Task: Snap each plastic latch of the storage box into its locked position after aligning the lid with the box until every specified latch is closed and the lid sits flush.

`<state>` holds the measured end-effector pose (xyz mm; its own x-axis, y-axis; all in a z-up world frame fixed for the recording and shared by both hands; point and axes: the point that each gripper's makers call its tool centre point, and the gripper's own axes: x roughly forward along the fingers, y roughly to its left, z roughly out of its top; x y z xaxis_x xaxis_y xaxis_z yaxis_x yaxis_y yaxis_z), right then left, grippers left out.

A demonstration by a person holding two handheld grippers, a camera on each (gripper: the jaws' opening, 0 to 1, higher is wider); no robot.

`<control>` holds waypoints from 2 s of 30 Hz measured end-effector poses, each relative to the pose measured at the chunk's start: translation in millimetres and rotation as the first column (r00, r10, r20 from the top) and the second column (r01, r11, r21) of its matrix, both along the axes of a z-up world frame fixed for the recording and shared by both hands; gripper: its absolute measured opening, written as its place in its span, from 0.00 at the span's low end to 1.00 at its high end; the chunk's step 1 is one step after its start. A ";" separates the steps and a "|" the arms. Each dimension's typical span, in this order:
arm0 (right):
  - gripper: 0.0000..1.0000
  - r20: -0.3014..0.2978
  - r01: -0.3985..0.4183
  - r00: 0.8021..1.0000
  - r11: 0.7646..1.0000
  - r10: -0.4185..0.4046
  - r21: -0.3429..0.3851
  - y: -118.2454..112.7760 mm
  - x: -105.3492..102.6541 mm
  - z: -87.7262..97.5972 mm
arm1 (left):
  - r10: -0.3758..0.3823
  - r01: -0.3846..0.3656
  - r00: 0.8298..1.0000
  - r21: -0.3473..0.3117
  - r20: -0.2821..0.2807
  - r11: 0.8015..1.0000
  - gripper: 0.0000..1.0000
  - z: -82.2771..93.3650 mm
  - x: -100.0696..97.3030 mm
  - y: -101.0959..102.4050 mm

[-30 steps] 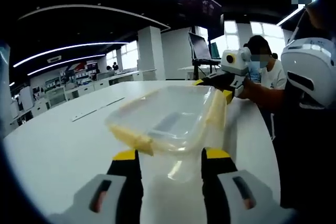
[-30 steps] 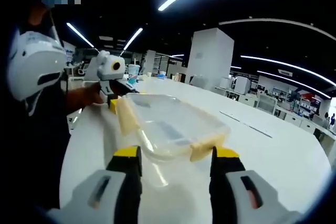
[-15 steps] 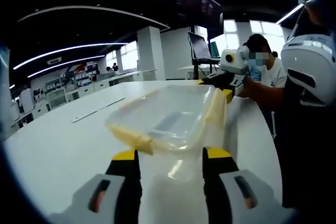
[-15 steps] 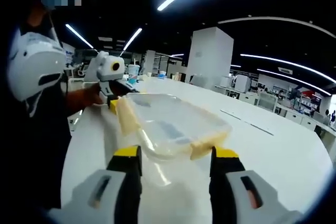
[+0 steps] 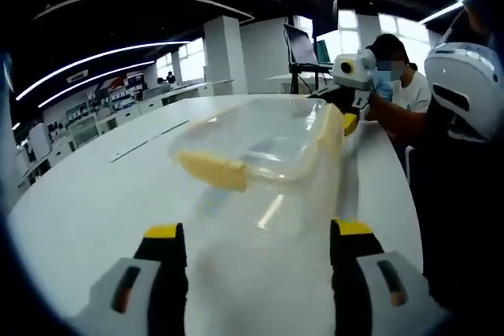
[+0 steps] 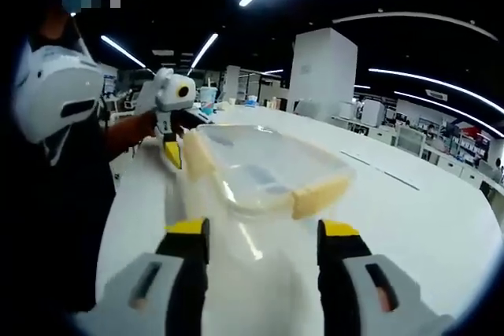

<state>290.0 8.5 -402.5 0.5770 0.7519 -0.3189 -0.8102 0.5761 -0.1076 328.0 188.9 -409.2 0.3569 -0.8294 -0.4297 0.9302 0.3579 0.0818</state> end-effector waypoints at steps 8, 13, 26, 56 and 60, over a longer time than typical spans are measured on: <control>1.00 0.092 0.001 0.996 1.000 -0.003 0.023 -4.3 6.0 16.3 | 0.035 -0.033 0.996 -0.025 0.076 0.999 1.00 21.8 8.0 13.5; 1.00 0.110 0.009 0.994 1.000 -0.011 0.023 -9.3 2.1 27.9 | 0.012 -0.005 0.997 -0.094 0.072 0.996 1.00 38.6 4.5 10.9; 1.00 0.153 0.014 0.988 0.999 -0.007 -0.040 -18.9 5.8 65.1 | -0.010 0.011 0.996 -0.008 0.092 1.000 1.00 71.2 12.0 5.9; 1.00 0.167 -0.113 0.969 0.926 0.182 -0.359 15.3 24.8 166.2 | -0.241 0.155 0.950 0.368 0.199 0.917 1.00 170.1 8.3 -30.4; 1.00 0.151 -0.135 0.966 0.906 0.211 -0.402 15.4 28.0 193.1 | -0.257 0.180 0.955 0.399 0.148 0.899 1.00 173.2 8.3 -35.1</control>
